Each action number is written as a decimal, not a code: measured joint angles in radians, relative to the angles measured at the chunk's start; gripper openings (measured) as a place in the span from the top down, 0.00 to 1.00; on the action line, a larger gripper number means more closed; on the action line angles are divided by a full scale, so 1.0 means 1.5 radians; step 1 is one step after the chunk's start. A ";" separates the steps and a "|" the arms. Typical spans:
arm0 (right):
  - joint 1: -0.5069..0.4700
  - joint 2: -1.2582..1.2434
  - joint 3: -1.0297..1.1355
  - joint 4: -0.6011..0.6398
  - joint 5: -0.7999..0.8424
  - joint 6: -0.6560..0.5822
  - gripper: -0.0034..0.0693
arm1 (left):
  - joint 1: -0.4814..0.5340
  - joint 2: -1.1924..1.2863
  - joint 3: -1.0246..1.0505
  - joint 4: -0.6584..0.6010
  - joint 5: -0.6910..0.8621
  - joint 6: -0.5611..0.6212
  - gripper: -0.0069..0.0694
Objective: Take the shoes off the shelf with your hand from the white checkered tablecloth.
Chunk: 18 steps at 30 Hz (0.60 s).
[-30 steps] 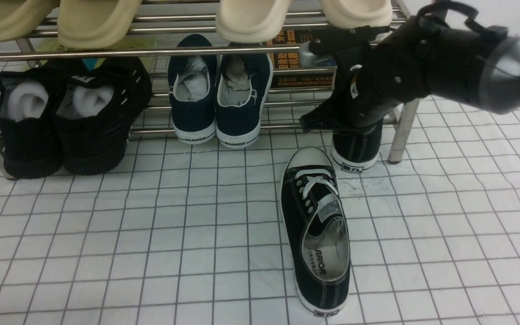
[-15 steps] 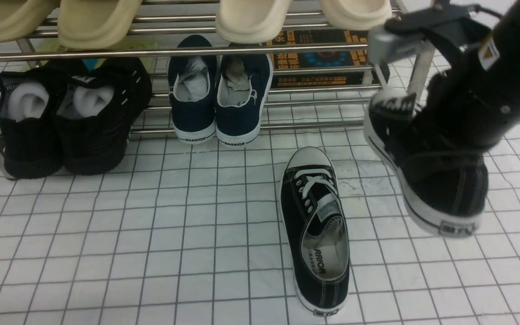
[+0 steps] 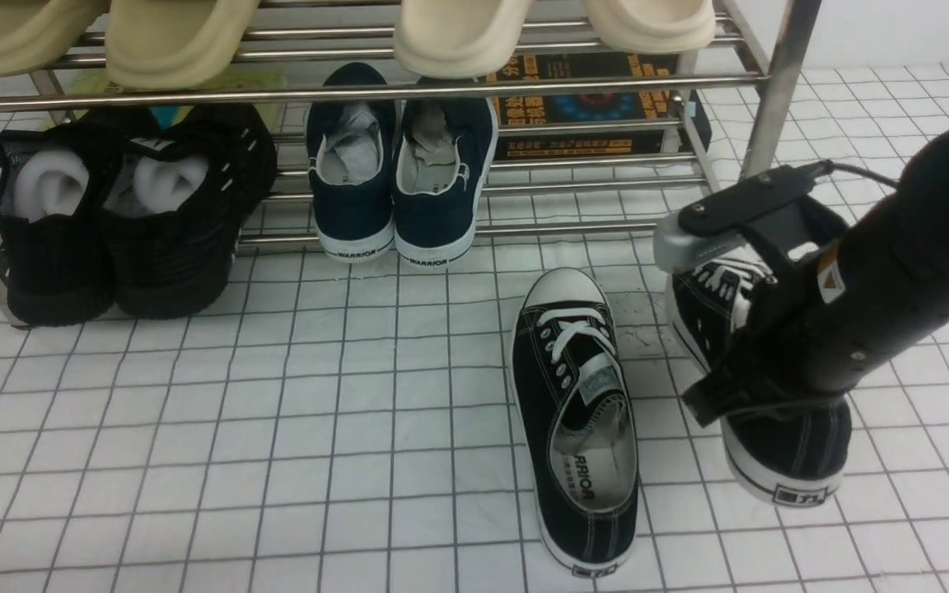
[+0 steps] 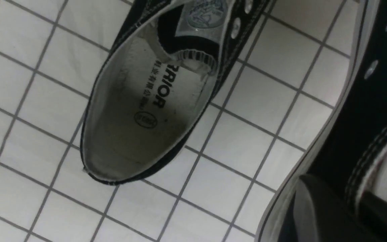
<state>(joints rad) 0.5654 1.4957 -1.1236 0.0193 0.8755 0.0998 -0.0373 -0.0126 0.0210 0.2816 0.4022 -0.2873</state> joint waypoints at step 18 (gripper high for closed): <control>0.029 0.087 0.001 0.021 -0.062 0.000 0.93 | 0.000 0.000 0.000 0.000 0.000 0.000 0.59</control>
<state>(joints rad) 0.6083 1.6264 -1.1224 0.0504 0.7830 0.0998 -0.0373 -0.0126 0.0210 0.2816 0.4022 -0.2873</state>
